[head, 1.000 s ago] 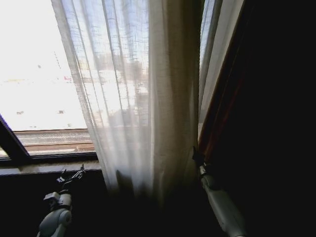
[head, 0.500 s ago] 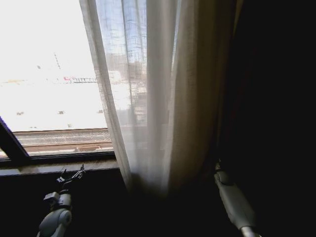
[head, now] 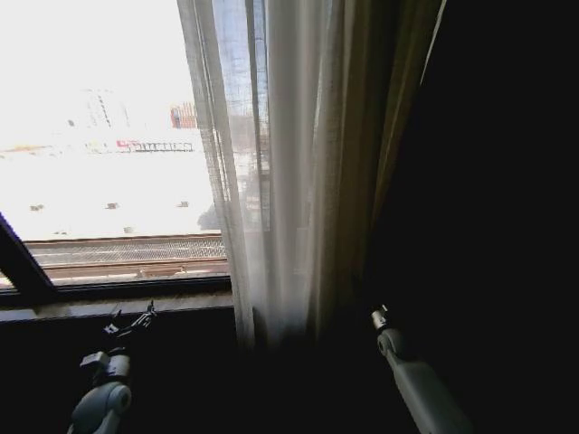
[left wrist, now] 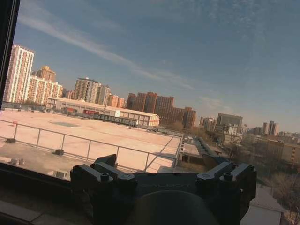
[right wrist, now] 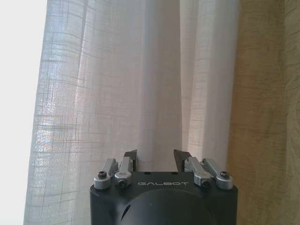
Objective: Open the curtains by pulling them apart, changing their state from closed to fully open.
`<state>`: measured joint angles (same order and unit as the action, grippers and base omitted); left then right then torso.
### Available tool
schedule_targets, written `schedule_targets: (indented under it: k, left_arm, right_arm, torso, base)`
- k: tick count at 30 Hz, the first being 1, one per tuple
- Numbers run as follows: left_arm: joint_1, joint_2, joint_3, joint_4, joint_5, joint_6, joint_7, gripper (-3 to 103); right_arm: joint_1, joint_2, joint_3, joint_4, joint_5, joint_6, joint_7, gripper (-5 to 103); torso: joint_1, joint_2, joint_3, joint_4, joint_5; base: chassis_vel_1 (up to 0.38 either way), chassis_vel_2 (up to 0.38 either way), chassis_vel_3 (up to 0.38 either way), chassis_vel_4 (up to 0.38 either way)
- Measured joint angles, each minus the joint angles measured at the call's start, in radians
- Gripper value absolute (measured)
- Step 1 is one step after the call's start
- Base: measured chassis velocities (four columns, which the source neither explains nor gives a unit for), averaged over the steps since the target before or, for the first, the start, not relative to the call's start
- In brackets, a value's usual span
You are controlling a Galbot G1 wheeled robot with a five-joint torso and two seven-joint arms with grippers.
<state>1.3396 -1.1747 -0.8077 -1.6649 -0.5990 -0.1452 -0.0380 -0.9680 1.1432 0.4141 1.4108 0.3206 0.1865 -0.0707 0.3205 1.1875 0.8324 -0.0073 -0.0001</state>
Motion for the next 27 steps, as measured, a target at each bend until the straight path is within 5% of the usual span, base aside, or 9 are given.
schedule_targets:
  k: [6,16,27]
  left_arm:
    - [0.0,0.0,0.0,0.0,0.0,0.0,0.0,100]
    - [0.0,0.0,0.0,0.0,0.0,0.0,0.0,100]
    - [0.0,0.0,0.0,0.0,0.0,0.0,0.0,100]
  right_arm:
    - [-0.064,-0.02,-0.003,0.083,0.057,-0.019,-0.063,63]
    - [-0.158,-0.011,0.023,0.193,0.084,-0.035,-0.049,99]
    - [-0.236,0.019,0.043,0.249,0.035,-0.029,-0.003,100]
  torso:
    - [0.0,0.0,0.0,-0.0001,0.0002]
    - [0.0,0.0,0.0,0.0,0.0001]
    - [0.0,0.0,0.0,0.0,0.0001]
  base:
    - [0.0,0.0,0.0,0.0]
    - [0.0,0.0,0.0,0.0]
    - [0.0,0.0,0.0,0.0]
